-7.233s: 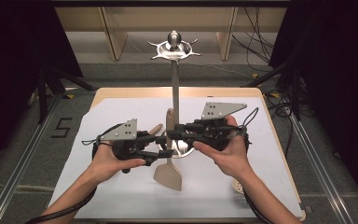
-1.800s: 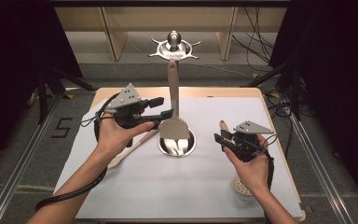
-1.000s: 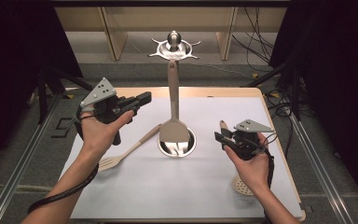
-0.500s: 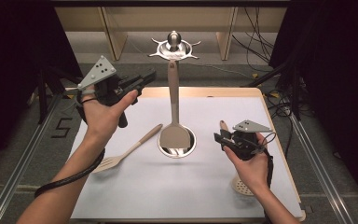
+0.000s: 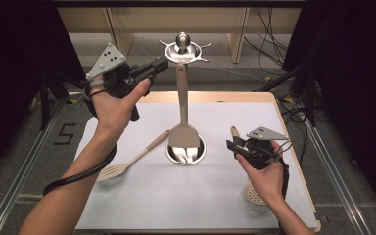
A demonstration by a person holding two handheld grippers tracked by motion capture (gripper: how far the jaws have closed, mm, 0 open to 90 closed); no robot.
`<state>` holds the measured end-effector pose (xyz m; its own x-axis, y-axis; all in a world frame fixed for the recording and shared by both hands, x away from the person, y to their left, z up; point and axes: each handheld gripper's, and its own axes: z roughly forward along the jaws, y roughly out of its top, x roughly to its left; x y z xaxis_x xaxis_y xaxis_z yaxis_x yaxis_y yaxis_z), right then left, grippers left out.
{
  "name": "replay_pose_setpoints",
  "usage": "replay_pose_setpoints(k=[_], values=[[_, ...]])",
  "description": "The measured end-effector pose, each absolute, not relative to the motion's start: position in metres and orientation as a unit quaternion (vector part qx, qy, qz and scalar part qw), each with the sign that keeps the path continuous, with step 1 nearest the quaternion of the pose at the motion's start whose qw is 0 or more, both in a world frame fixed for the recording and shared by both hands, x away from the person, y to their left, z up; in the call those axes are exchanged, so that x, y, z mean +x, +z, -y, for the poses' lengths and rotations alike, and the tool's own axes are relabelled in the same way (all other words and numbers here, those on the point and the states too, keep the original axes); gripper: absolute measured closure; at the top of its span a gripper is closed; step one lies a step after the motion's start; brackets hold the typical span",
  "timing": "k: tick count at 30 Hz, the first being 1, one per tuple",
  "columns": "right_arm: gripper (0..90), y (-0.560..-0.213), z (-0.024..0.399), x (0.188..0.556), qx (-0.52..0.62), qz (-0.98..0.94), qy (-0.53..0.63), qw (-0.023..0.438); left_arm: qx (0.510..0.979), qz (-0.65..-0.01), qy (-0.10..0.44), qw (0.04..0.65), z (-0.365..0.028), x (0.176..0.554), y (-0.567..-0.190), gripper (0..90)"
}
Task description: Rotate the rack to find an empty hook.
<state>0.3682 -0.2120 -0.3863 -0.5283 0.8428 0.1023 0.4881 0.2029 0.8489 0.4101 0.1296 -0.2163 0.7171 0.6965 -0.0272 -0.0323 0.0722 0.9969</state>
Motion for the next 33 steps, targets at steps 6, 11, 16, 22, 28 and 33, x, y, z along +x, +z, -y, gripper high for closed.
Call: replay_pose_setpoints(k=[6,11,16,22,28,33], values=[[68.1,-0.388,0.21,0.37,0.437,-0.746,0.459,0.205,0.623,-0.273,0.276,0.679,-0.135,0.416,-0.217,89.3],[68.1,-0.388,0.211,0.371,0.425,-0.755,0.449,0.216,0.625,-0.275,0.286,0.672,-0.134,0.419,-0.216,89.3],[68.1,-0.389,0.21,0.371,0.425,-0.756,0.451,0.209,0.623,-0.286,0.282,0.671,-0.135,0.429,-0.217,89.3],[68.1,-0.388,0.209,0.369,0.446,-0.748,0.452,0.195,0.625,-0.291,0.288,0.665,-0.137,0.439,-0.216,89.4],[68.1,-0.388,0.21,0.371,0.43,-0.753,0.451,0.21,0.634,-0.293,0.286,0.656,-0.137,0.447,-0.217,89.3],[68.1,-0.388,0.21,0.371,0.431,-0.752,0.453,0.21,0.637,-0.291,0.288,0.653,-0.137,0.452,-0.216,89.3]])
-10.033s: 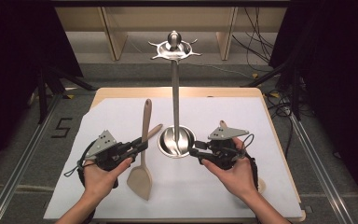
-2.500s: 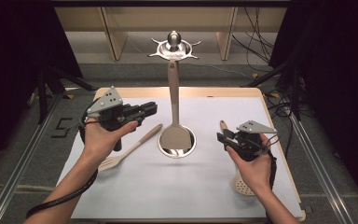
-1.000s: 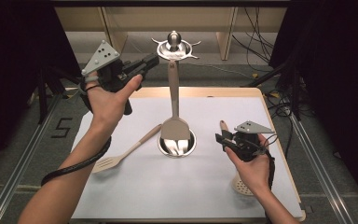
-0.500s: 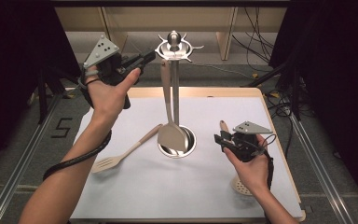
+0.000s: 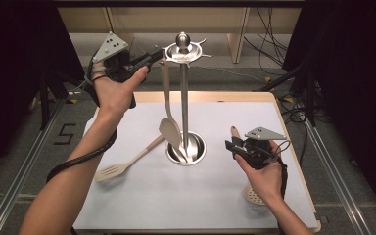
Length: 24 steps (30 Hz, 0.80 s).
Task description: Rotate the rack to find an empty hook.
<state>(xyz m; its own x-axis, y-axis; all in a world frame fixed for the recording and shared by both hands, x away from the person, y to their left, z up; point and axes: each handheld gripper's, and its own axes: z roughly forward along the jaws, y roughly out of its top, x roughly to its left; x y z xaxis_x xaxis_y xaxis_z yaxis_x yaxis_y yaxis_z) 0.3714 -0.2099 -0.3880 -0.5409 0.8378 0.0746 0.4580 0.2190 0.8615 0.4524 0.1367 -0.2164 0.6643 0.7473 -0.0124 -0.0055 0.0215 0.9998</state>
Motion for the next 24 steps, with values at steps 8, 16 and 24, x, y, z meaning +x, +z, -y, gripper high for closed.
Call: replay_pose_setpoints(k=[8,16,24], values=[[68.1,-0.388,0.21,0.371,0.437,-0.75,0.453,0.206,0.643,-0.288,0.286,0.649,-0.137,0.457,-0.215,89.3],[68.1,-0.388,0.21,0.371,0.431,-0.753,0.451,0.209,0.649,-0.287,0.285,0.645,-0.137,0.461,-0.213,89.3],[68.1,-0.388,0.21,0.371,0.434,-0.75,0.452,0.21,0.65,-0.291,0.293,0.638,-0.139,0.466,-0.214,89.3]])
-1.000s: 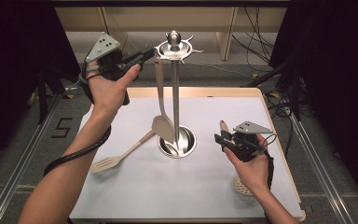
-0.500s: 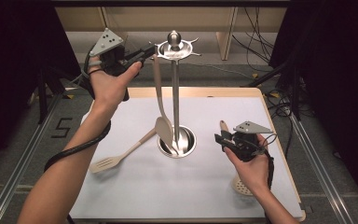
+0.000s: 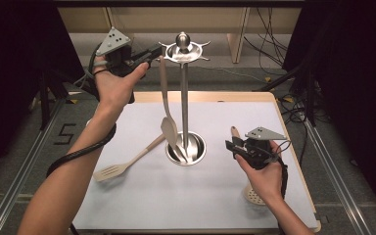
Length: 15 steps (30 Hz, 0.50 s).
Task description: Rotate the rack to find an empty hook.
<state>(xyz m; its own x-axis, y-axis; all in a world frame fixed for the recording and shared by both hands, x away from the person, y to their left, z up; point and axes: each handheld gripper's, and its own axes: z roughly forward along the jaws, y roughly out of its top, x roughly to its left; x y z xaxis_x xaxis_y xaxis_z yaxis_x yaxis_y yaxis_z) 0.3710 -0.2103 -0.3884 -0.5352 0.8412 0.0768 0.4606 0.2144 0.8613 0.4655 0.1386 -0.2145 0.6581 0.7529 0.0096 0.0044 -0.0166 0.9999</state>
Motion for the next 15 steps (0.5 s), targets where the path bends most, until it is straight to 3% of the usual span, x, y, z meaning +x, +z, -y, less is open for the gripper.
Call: replay_pose_setpoints(k=[8,10,11,15], values=[[67.7,-0.387,0.211,0.369,0.451,-0.745,0.45,0.198,0.646,-0.298,0.295,0.638,-0.147,0.46,-0.222,86.5],[67.4,-0.388,0.216,0.373,0.425,-0.754,0.452,0.217,0.649,-0.3,0.295,0.634,-0.152,0.457,-0.226,82.8],[67.3,-0.389,0.213,0.371,0.446,-0.74,0.462,0.2,0.65,-0.3,0.294,0.633,-0.155,0.455,-0.228,80.5],[66.8,-0.388,0.221,0.373,0.438,-0.75,0.446,0.216,0.66,-0.309,0.291,0.62,-0.168,0.448,-0.236,65.7]])
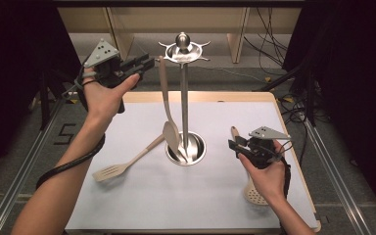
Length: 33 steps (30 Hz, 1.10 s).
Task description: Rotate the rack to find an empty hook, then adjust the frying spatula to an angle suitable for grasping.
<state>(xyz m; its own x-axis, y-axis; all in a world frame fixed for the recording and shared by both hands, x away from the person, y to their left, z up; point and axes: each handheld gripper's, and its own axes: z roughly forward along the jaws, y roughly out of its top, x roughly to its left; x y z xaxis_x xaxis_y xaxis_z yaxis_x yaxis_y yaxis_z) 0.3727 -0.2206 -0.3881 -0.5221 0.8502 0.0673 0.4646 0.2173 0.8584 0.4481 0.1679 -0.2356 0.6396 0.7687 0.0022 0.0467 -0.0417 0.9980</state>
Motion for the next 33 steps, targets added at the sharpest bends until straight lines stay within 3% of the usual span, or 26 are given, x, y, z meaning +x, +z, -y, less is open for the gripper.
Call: replay_pose_setpoints(k=[1,2,6,9,16,22,30,33], values=[[66.6,-0.388,0.218,0.372,0.456,-0.736,0.461,0.196,0.665,-0.309,0.294,0.613,-0.17,0.447,-0.238,61.9],[66.6,-0.389,0.222,0.375,0.436,-0.745,0.458,0.213,0.666,-0.313,0.291,0.611,-0.173,0.445,-0.241,58.6],[66.5,-0.387,0.222,0.373,0.455,-0.742,0.45,0.202,0.672,-0.322,0.284,0.604,-0.179,0.442,-0.25,47.8],[66.4,-0.386,0.224,0.374,0.445,-0.746,0.446,0.214,0.671,-0.321,0.29,0.602,-0.184,0.442,-0.256,44.0],[66.5,-0.382,0.224,0.374,0.448,-0.742,0.452,0.213,0.679,-0.328,0.301,0.583,-0.199,0.442,-0.276,53.4],[66.7,-0.383,0.224,0.378,0.445,-0.744,0.453,0.208,0.711,-0.349,0.274,0.546,-0.208,0.443,-0.299,61.2],[66.8,-0.383,0.224,0.375,0.467,-0.743,0.44,0.19,0.79,-0.38,0.204,0.437,-0.207,0.452,-0.337,71.8],[67.0,-0.381,0.226,0.373,0.46,-0.744,0.44,0.205,0.84,-0.359,0.178,0.367,-0.204,0.458,-0.353,75.5]])
